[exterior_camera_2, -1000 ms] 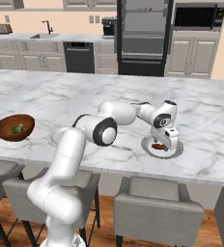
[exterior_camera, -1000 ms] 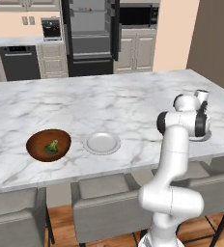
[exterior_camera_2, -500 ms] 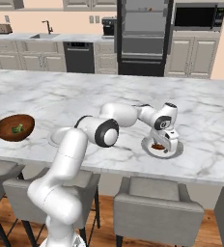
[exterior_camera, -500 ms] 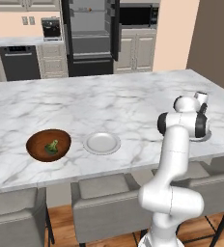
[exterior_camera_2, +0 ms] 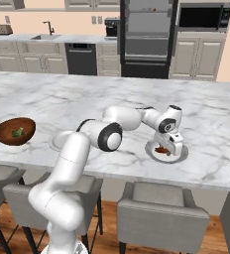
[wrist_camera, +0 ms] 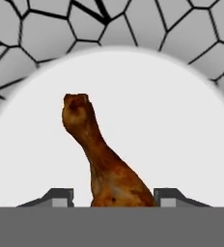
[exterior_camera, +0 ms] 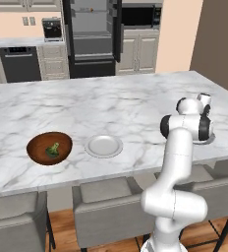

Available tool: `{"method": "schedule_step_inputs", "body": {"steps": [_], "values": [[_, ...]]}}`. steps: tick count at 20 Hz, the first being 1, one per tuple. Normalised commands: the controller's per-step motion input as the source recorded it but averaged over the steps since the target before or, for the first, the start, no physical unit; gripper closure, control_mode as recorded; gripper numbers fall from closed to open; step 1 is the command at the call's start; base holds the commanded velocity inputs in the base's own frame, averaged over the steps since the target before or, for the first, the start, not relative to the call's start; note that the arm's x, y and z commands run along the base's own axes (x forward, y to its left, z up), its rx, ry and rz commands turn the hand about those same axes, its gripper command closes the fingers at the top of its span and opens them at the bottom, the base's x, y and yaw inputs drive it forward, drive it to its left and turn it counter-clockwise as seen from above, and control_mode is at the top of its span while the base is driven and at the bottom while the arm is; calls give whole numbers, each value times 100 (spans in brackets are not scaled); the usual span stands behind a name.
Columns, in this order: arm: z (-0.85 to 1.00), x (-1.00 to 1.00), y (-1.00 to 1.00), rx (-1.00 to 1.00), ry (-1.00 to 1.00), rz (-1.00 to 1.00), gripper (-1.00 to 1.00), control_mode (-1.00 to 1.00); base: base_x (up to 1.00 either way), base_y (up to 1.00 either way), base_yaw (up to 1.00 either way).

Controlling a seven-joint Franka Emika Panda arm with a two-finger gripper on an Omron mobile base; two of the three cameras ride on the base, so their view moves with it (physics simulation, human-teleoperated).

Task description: Pick the chicken drumstick and broccoli from their plates and place them in the bowl. Then put the bowl in the fridge.

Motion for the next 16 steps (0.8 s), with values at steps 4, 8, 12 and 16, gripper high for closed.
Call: {"method": "schedule_step_inputs", "body": {"steps": [4, 8, 12, 16], "values": [[-2, -14, 0, 0, -4, 0, 100, -100, 0, 0, 0], [50, -28, -3, 2, -8, 4, 100, -100, 0, 0, 0], [57, -41, 2, 0, -9, 15, 100, -100, 0, 0, 0], [38, -48, 28, -4, -6, 31, 100, -100, 0, 0, 0]]}}
